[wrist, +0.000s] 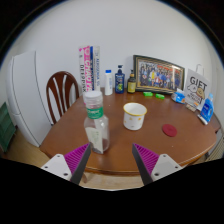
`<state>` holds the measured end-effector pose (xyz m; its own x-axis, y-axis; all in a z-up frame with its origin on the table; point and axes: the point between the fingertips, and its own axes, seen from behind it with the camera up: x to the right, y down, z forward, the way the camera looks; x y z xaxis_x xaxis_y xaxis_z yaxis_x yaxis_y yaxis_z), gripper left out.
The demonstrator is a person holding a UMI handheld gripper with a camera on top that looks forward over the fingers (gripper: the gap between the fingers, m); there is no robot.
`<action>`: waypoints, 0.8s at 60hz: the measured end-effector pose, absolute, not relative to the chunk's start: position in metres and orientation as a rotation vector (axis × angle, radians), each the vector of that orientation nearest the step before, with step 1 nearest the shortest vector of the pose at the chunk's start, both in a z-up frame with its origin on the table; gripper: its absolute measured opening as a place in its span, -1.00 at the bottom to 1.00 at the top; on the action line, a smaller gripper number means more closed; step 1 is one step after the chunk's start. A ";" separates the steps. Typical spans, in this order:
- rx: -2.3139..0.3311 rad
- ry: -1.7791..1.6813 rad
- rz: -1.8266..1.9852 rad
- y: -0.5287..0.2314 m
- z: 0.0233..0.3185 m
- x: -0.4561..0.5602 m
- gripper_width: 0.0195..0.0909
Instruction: Pour water
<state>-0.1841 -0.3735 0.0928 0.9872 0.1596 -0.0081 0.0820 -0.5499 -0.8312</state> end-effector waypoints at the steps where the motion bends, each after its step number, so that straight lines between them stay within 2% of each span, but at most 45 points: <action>1: -2.148 -0.168 0.113 -0.371 0.092 -0.192 0.86; 16: -2.042 -0.104 0.131 -0.312 0.070 -0.239 0.83; 25: -1.976 -0.121 0.118 -0.284 0.063 -0.240 0.41; 29: -1.949 -0.146 0.106 -0.278 0.063 -0.243 0.05; 32: -1.931 -0.149 0.094 -0.276 0.063 -0.242 0.02; 42: -1.906 -0.193 0.076 -0.276 0.068 -0.251 -0.25; 48: -1.905 -0.207 0.106 -0.274 0.080 -0.266 -0.30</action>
